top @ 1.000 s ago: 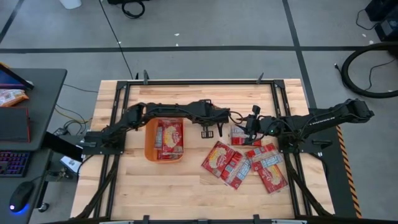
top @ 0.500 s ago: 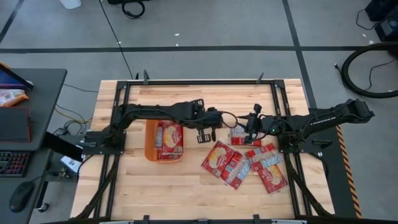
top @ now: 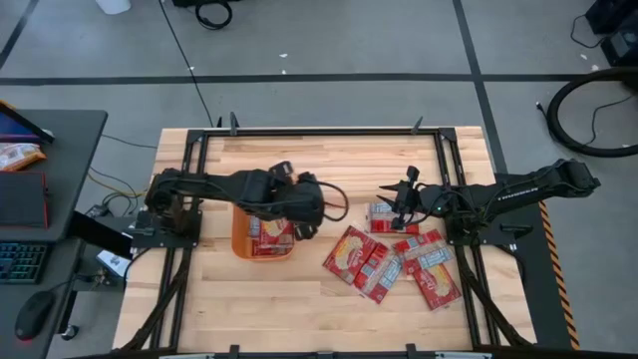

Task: Sort popcorn bags into baskets
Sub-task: Put the popcorn bag into the orange bin

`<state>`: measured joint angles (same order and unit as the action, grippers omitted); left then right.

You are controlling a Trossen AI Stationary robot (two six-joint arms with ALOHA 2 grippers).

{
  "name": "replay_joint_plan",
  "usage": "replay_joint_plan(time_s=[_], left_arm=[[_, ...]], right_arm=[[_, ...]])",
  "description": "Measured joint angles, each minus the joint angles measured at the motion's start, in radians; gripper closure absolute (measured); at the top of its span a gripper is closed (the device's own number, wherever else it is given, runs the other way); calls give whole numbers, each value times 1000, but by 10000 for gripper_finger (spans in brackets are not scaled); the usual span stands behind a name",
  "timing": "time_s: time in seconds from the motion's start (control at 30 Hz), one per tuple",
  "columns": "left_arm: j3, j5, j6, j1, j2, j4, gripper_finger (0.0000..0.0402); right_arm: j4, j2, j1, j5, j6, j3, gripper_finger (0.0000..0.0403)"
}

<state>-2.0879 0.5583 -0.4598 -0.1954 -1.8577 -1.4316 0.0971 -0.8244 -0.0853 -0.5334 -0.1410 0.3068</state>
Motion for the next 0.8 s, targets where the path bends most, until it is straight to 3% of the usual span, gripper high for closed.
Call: replay_joint_plan(time_s=[0.17,0.33,0.8], left_arm=[[0,40,-151,-37,27,-143,401],[48,23,-212,-53,61,-134,401],[437,-15,-353,15,274,-140,401]], right_arm=[[8,-1,0,2,0,0,277],[21,-2,0,3,0,0,277],[22,-2,0,15,6,0,277]])
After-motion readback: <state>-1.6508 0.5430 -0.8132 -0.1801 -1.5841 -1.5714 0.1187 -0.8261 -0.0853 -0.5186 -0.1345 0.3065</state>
